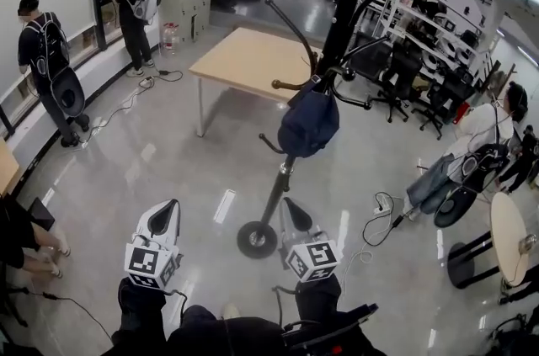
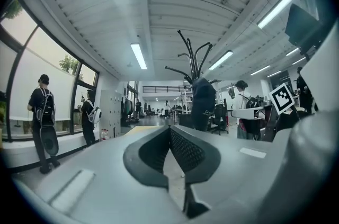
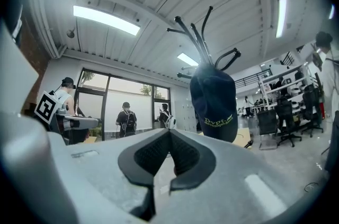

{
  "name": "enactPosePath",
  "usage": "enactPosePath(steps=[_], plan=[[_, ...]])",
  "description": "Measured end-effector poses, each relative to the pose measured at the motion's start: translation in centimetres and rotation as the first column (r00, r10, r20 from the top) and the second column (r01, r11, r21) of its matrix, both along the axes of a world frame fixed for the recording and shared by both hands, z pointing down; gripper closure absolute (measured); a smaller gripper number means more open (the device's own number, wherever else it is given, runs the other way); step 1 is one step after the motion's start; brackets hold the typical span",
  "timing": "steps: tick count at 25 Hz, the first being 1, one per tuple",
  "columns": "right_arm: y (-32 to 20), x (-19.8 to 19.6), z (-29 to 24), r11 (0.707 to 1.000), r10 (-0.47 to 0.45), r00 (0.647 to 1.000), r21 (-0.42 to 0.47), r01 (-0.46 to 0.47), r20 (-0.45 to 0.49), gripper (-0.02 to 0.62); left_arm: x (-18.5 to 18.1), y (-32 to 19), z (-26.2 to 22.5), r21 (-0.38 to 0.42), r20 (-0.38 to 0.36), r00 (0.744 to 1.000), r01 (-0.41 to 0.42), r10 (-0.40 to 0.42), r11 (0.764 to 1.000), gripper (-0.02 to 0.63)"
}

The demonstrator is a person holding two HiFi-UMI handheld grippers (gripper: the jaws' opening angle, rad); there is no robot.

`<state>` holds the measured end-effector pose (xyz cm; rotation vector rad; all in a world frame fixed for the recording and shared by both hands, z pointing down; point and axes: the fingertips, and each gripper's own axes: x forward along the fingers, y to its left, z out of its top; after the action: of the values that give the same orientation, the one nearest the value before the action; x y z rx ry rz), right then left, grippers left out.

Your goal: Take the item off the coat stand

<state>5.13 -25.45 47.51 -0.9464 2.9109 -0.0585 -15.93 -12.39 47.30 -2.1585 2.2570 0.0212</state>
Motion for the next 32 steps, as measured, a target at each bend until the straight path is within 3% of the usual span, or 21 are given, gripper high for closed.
enactPosePath(steps=[14,26,32], plan=[[-4.6,2.1,-0.5,0.983,0.185,0.983,0.009,-0.185,-0.01,0.594,0.2,-8.6,0.0,0.007,-0.011,0.982,-0.187,0.187,0.982,0.603],[-7.0,1.9,-1.1,0.929,0.371,0.928,0.006,-0.371,-0.026,0.594,-1.0,-15.9,-0.4,0.009,-0.033,0.925,-0.378,0.378,0.926,0.603],[-6.7,2.9,-1.4,0.892,0.453,0.891,0.012,-0.453,-0.027,0.594,0.3,-18.0,0.1,0.011,-0.041,0.881,-0.472,0.472,0.882,0.603]])
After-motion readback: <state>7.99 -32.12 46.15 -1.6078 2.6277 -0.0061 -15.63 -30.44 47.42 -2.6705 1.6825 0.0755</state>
